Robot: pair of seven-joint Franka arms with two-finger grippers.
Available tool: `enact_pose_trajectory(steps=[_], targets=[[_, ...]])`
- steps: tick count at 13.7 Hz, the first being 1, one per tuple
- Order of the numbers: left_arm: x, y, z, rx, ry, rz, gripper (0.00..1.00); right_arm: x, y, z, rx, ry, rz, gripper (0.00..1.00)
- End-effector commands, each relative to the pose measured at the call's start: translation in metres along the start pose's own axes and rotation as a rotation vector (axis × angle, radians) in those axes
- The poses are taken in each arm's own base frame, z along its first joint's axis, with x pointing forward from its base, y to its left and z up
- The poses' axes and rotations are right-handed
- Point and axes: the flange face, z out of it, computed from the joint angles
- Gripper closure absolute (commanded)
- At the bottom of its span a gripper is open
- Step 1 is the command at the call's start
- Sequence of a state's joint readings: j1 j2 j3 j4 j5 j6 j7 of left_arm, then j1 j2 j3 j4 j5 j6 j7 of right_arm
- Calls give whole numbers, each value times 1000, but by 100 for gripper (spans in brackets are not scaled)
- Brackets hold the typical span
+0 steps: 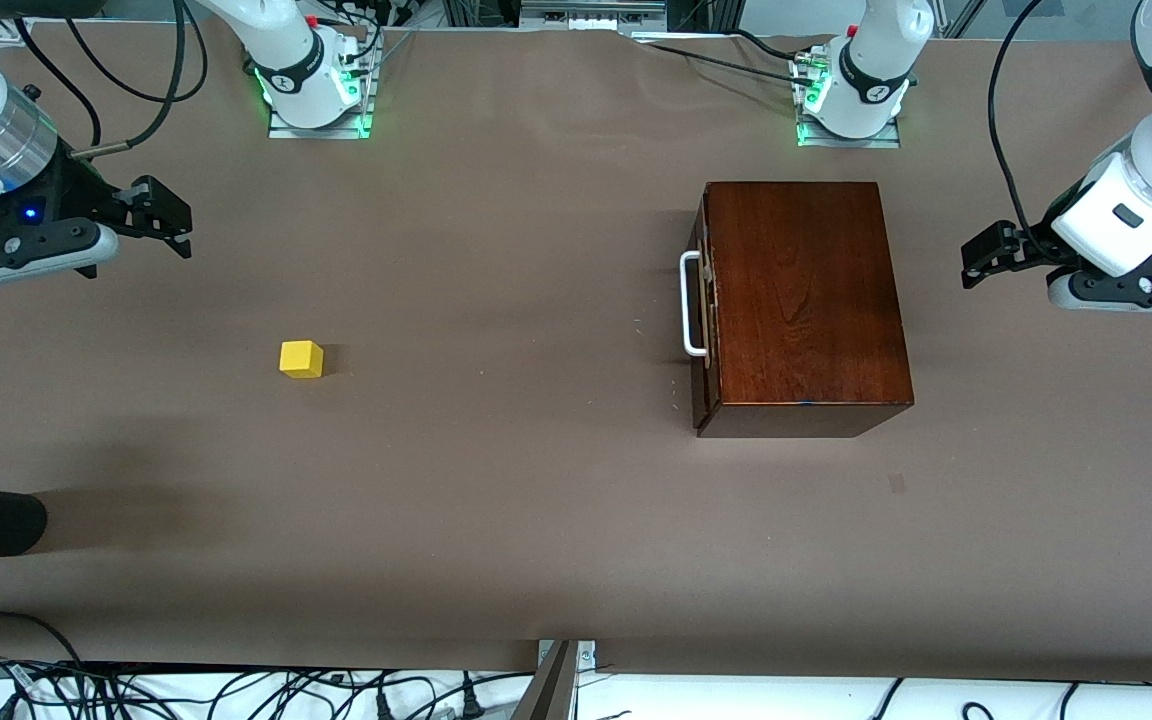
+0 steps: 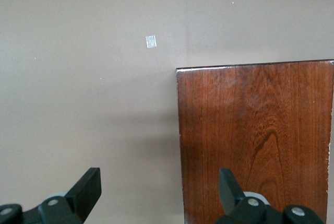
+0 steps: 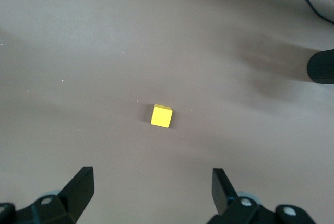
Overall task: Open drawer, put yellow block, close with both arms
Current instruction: 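Move the left gripper toward the white drawer handle of the box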
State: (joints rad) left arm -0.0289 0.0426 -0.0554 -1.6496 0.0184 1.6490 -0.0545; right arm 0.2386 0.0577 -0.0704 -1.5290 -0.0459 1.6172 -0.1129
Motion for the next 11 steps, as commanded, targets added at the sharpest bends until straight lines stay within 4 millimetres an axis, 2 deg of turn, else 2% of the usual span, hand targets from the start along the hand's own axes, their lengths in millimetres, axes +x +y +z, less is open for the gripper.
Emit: enact_pose_trajectory(steps=[1,3,5,8,9,11], targets=[[4,-1,-7,5,-1,18,0,-1,-2,-9,8,13,2,0],[4,2,-10,7,5,16,0,0,-3,-9,11,14,2,0],[4,5,-9,5,4,18,0,1,-14,-10,11,16,-18,0],[1,14,-7,7,-25,30,0,0,-14,-11,11,16,-20,0],[-1,25,-7,5,-31,51,0,0,-14,-10,10,15,-20,0],[-17,71,-5,-5,-101,135,0,0,-10,-10,11,11,-12,0]])
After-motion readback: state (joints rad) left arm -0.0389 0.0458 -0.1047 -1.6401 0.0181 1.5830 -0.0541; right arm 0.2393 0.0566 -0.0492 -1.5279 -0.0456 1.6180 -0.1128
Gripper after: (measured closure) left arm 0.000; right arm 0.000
